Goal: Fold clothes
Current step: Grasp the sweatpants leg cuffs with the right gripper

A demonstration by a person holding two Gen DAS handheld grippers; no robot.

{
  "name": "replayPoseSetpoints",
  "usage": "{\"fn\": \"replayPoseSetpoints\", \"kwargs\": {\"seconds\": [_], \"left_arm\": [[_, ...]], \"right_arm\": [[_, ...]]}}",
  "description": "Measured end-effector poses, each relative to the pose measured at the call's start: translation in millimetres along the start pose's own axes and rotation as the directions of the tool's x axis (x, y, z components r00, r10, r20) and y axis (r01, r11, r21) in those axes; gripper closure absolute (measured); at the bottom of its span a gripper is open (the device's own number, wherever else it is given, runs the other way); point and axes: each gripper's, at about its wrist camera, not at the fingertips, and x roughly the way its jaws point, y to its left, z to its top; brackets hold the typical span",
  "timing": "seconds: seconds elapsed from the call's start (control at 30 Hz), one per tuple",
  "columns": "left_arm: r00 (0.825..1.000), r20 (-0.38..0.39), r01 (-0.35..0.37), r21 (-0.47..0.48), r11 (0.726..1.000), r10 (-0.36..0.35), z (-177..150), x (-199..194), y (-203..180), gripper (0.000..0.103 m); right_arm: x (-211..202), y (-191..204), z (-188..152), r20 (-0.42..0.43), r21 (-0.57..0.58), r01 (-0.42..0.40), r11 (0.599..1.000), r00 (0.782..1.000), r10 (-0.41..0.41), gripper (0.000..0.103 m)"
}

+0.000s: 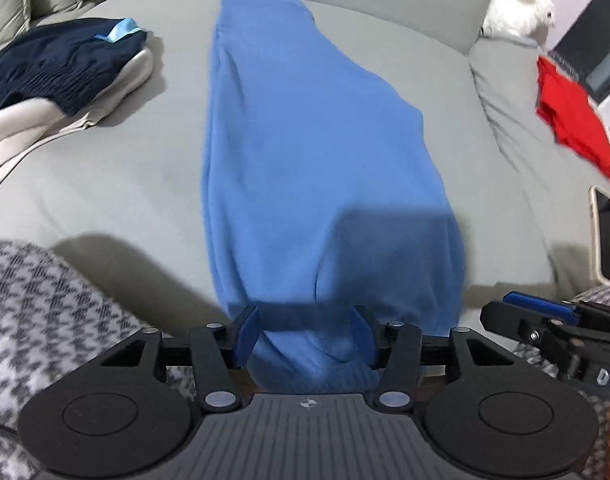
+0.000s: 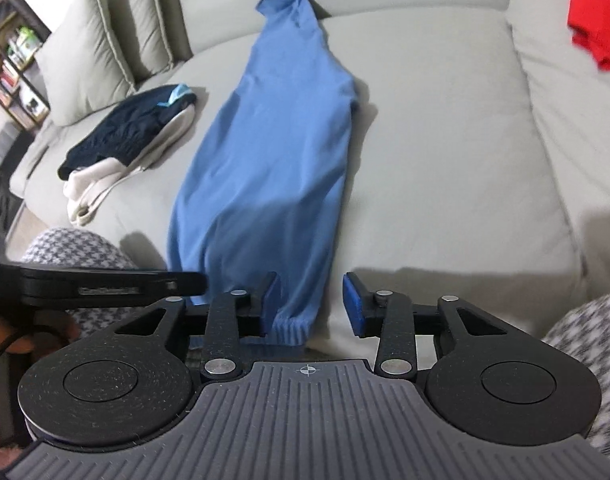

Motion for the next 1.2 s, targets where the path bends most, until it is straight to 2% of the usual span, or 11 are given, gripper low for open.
{"fn": "replayPoseSetpoints", "kwargs": {"seconds": [0.07,0.13,0.23,0.33,0.4,0.53,0.7,0.87,0.97,1.1,1.2], "left_arm": [[0.994,-0.081,-0.069,0.018,0.997,0.07,0.9,11.4,-5.9,0.052],[0.993,-0.089,-0.081,0.022,0.996,0.083,0.4,10.6,-9.2,0.055],[1.0,0.012,-0.023,0.008,1.0,0.023,-3.9,-14.7,-7.9,0.052],[0.994,0.114,0.007,-0.063,0.998,0.0,-6.0,-36.5,2.7,0.047],[0.994,0.111,0.01,-0.116,0.993,0.003,-5.0,-35.8,10.1,0.048],[0.994,0.113,0.009,-0.11,0.994,0.004,1.7,-28.2,-5.1,0.048],[0.993,0.118,0.018,-0.101,0.995,-0.006,-5.3,-35.4,-3.8,0.048],[0.993,0.114,0.022,-0.1,0.995,-0.01,-7.7,-29.9,15.4,0.048],[0.994,0.113,0.022,-0.098,0.995,-0.011,-8.6,-29.2,16.1,0.048],[0.992,0.122,0.021,-0.104,0.994,-0.008,-8.8,-30.4,16.9,0.048],[0.991,0.132,0.022,-0.113,0.993,-0.007,-9.2,-31.7,18.7,0.048]], "right_arm": [[3.0,1.9,-1.9,-0.003,-0.008,-0.001,1.0,1.0,0.001,0.061],[6.8,4.0,-2.8,-0.012,-0.02,0.001,1.0,1.0,-0.002,0.061],[12.8,5.9,-2.3,-0.062,-0.045,0.003,0.999,0.998,-0.006,0.056],[20.1,1.2,-4.1,-0.118,-0.039,-0.05,0.998,0.992,0.045,0.041],[25.5,-5.3,-5.0,-0.134,-0.011,-0.072,0.997,0.989,0.07,0.039],[46.0,-22.9,-8.4,-0.145,0.122,-0.108,0.987,0.981,0.126,0.036],[55.7,-21.5,-13.3,-0.12,0.129,-0.174,0.976,0.975,0.189,0.031],[65.6,-27.5,-18.1,-0.123,0.207,-0.255,0.944,0.951,0.284,0.041],[76.5,-29.4,-19.6,-0.122,0.238,-0.254,0.938,0.95,0.288,0.045],[84.2,-19.5,-23.6,-0.132,0.183,-0.244,0.952,0.954,0.27,0.047],[80.6,-18.9,-24.5,-0.138,0.179,-0.23,0.956,0.957,0.256,0.063]]}}
